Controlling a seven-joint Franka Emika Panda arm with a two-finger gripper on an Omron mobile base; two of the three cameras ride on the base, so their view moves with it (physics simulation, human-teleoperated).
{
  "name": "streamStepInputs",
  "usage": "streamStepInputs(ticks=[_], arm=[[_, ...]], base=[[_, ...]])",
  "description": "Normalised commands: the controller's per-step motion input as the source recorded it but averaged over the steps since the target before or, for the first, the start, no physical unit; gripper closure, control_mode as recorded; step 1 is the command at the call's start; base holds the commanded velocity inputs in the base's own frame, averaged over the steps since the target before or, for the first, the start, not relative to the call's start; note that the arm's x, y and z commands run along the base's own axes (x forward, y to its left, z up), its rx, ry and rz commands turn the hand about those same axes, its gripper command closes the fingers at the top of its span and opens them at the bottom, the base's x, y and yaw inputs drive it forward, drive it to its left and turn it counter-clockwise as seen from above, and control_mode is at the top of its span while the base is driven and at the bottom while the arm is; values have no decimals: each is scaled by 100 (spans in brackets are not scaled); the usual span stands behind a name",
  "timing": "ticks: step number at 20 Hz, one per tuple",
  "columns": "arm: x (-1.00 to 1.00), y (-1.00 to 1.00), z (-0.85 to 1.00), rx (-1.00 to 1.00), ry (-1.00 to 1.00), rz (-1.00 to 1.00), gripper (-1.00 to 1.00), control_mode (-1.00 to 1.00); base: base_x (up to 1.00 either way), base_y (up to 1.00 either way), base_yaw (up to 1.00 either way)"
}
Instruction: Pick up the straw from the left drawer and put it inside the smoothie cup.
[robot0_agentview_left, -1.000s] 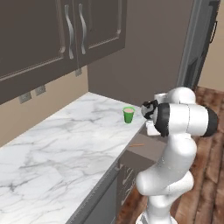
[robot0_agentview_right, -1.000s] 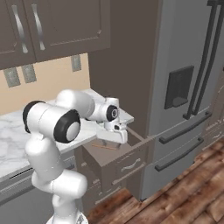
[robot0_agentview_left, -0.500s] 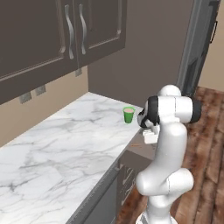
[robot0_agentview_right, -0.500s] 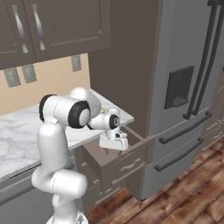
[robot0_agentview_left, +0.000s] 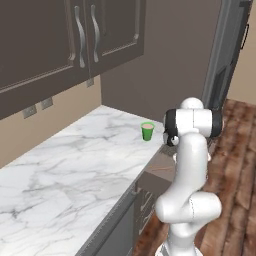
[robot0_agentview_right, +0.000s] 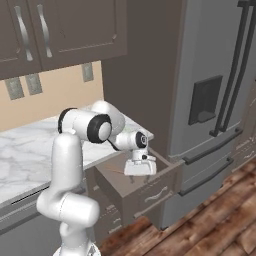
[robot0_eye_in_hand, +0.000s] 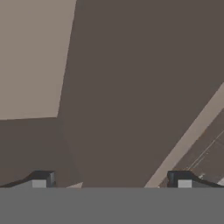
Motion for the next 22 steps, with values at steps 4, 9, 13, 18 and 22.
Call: streamStepInputs(ticks=[4, 9, 13, 18, 22], arm=[[-55, -100, -43, -4, 2, 0, -100, -100], [-84, -100, -23, 2, -2, 0, -100, -100], [-99, -100, -1, 17, -17, 0, -100, -100], [-83, -77, 18, 35, -31, 0, -100, -100], [-20, 9, 62, 26, -32, -1, -100, -100]], base=[[0, 0, 0], [0, 0, 0], [0, 0, 0], [0, 0, 0], [0, 0, 0]])
